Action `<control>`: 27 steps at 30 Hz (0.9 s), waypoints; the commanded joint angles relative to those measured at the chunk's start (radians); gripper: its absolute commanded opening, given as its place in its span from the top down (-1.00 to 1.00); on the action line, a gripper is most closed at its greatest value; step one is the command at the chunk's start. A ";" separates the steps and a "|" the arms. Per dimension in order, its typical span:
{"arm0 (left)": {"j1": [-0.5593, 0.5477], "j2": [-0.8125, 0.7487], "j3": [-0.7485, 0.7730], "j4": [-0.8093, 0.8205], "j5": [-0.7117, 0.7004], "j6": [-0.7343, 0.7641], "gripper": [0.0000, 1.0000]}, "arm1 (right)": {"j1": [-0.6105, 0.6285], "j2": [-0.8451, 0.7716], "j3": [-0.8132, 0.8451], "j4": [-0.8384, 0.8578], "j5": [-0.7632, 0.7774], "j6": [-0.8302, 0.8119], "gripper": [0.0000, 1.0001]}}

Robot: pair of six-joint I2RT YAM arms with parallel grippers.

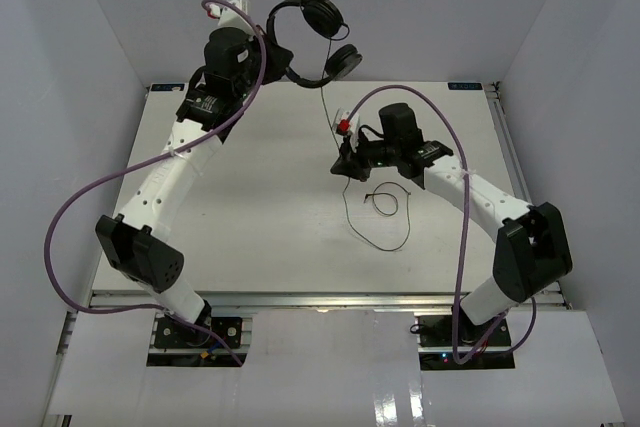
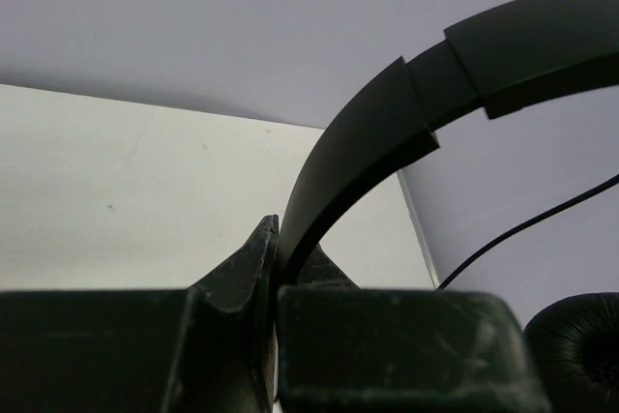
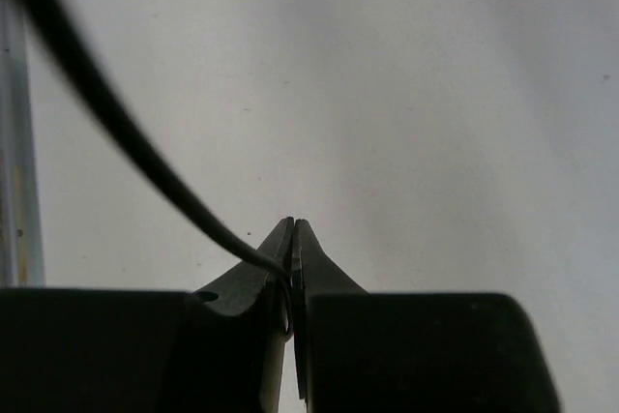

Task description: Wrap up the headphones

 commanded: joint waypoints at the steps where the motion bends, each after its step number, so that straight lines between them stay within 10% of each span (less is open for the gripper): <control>1: 0.056 -0.012 -0.079 0.140 -0.147 -0.052 1.00 | 0.034 -0.065 0.059 -0.106 0.352 -0.098 0.85; 14: 0.071 0.194 -0.049 0.128 -0.236 0.079 1.00 | 0.282 -0.194 -0.045 0.084 1.188 -0.679 0.85; 27: 0.009 0.238 -0.172 0.052 -0.037 0.247 1.00 | 0.295 -0.140 0.056 0.396 1.249 -0.984 0.85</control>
